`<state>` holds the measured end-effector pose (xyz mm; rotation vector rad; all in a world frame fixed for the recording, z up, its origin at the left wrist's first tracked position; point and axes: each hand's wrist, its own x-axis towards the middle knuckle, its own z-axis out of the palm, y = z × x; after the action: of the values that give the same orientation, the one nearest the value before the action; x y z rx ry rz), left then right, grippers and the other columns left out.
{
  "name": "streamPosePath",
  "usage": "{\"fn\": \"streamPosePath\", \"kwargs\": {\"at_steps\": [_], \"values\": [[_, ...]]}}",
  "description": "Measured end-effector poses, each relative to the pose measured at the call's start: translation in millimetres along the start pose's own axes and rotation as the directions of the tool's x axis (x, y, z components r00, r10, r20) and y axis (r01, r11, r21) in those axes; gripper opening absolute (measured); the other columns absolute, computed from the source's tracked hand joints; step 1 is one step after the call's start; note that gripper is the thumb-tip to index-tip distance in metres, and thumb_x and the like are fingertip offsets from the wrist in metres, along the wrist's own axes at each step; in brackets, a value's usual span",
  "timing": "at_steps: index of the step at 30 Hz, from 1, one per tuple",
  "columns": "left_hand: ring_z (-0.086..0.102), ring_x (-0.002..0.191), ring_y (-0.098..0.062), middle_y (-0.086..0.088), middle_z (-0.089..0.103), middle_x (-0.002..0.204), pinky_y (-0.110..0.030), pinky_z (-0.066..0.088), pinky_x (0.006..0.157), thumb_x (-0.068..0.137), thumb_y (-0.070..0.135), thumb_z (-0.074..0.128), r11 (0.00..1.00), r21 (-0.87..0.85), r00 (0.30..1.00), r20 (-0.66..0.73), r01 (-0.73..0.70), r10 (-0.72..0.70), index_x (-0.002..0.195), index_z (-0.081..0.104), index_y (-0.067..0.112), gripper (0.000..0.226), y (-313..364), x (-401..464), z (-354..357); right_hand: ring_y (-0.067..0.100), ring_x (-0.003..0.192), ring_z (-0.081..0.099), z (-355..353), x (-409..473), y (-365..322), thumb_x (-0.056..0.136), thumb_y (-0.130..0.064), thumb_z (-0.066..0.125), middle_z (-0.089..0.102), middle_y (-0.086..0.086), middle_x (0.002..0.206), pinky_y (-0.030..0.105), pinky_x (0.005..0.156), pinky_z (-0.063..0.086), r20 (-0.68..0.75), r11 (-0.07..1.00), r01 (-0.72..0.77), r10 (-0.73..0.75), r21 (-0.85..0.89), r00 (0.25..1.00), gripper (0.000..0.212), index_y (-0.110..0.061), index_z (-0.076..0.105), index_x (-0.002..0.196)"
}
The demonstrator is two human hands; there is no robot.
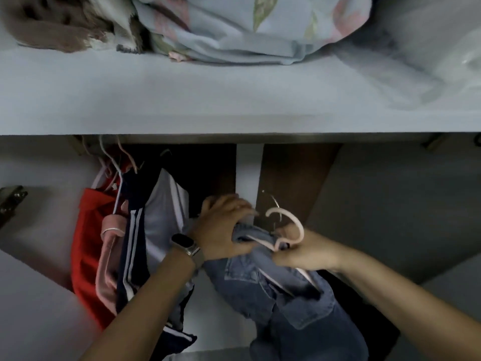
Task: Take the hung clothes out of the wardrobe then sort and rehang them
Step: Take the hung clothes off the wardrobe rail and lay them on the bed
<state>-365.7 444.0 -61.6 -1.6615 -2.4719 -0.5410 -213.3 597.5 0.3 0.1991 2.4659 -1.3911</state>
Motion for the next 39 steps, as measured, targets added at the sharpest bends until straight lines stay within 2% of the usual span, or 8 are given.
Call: {"fn": "streamPosePath", "kwargs": {"at_steps": [4,7,9,11,15,23,30,39], "values": [[0.043,0.050,-0.005,0.008,0.048,0.054,-0.024,0.032,0.046,0.074,0.043,0.056,0.961,-0.252,0.986,-0.146,-0.119,0.083,0.060,0.043,0.022,0.028,42.3,-0.9,15.9,0.007,0.054,0.040,-11.7,-54.2,7.5,0.071,-0.006,0.061,0.044,-0.005,0.057,0.025,0.055,0.030,-0.083,1.000,-0.010,0.009,-0.010,0.996,0.017,-0.014,0.052,0.058],[0.048,0.047,-0.011,0.003,0.049,0.050,-0.030,0.041,0.041,0.071,0.039,0.056,0.933,-0.341,0.977,-0.206,-0.115,0.045,0.064,0.039,0.020,0.026,88.7,-3.6,20.3,0.002,0.055,0.043,-17.8,-102.8,19.6,0.076,-0.010,0.066,0.047,-0.013,0.057,0.022,0.056,0.035,-0.164,0.977,-0.042,0.007,-0.210,0.986,0.030,-0.031,0.050,0.062],[0.052,0.047,-0.013,0.003,0.052,0.050,-0.033,0.044,0.042,0.069,0.041,0.053,0.921,-0.378,0.979,-0.201,-0.097,0.021,0.064,0.044,0.017,0.027,118.9,-7.9,21.6,0.003,0.060,0.050,-19.5,-148.6,30.5,0.080,-0.027,0.068,0.053,-0.014,0.063,0.017,0.057,0.038,-0.261,0.931,-0.090,-0.005,-0.353,0.965,0.011,-0.033,0.059,0.082],[0.052,0.046,-0.016,0.003,0.052,0.048,-0.033,0.045,0.042,0.066,0.044,0.052,0.922,-0.379,0.980,-0.201,-0.080,0.002,0.065,0.045,0.017,0.028,144.2,-12.9,19.6,0.001,0.077,0.058,-16.8,-204.3,45.9,0.080,-0.051,0.065,0.061,-0.018,0.081,0.016,0.068,0.044,-0.384,0.919,-0.151,0.000,-0.363,0.923,0.033,-0.034,0.061,0.109],[0.049,0.042,-0.012,0.005,0.049,0.044,-0.031,0.043,0.040,0.065,0.046,0.051,0.932,-0.341,0.973,-0.226,-0.120,0.043,0.065,0.043,0.018,0.029,199.0,-25.5,5.6,0.000,0.105,0.054,20.5,-314.1,84.8,0.075,-0.070,0.059,0.056,-0.022,0.107,0.018,0.090,0.043,-0.634,0.920,-0.246,-0.004,-0.305,0.773,0.059,-0.048,0.043,0.127],[0.050,0.042,-0.024,-0.004,0.048,0.045,-0.031,0.040,0.038,0.066,0.045,0.050,0.912,-0.277,0.950,-0.166,-0.302,0.264,0.068,0.042,0.022,0.024,332.1,-73.4,3.3,0.006,0.066,0.047,130.0,-441.5,136.0,0.069,-0.066,0.058,0.051,-0.015,0.078,0.015,0.054,0.034,-0.849,0.884,-0.434,0.089,-0.174,0.521,0.042,-0.030,0.037,0.073],[0.052,0.047,-0.027,-0.003,0.048,0.047,-0.031,0.040,0.042,0.062,0.049,0.049,0.861,-0.250,0.896,-0.159,-0.444,0.416,0.060,0.045,0.018,0.031,445.5,-140.5,2.5,0.010,0.068,0.050,220.6,-570.8,125.3,0.074,-0.053,0.067,0.051,-0.013,0.069,0.016,0.055,0.036,-0.909,0.861,-0.508,0.189,-0.028,0.372,0.034,-0.030,0.043,0.077],[0.038,0.042,-0.023,0.000,0.036,0.041,-0.024,0.026,0.042,0.065,0.047,0.062,0.551,-0.516,0.681,-0.092,-0.656,0.726,0.049,0.039,0.028,0.034,601.1,-194.3,29.2,0.009,0.065,0.050,334.6,-707.9,85.5,0.060,-0.069,0.064,0.051,-0.011,0.069,0.031,0.057,0.044,-0.921,0.605,-0.729,0.379,0.321,-0.091,0.050,-0.028,0.042,0.078]]}}
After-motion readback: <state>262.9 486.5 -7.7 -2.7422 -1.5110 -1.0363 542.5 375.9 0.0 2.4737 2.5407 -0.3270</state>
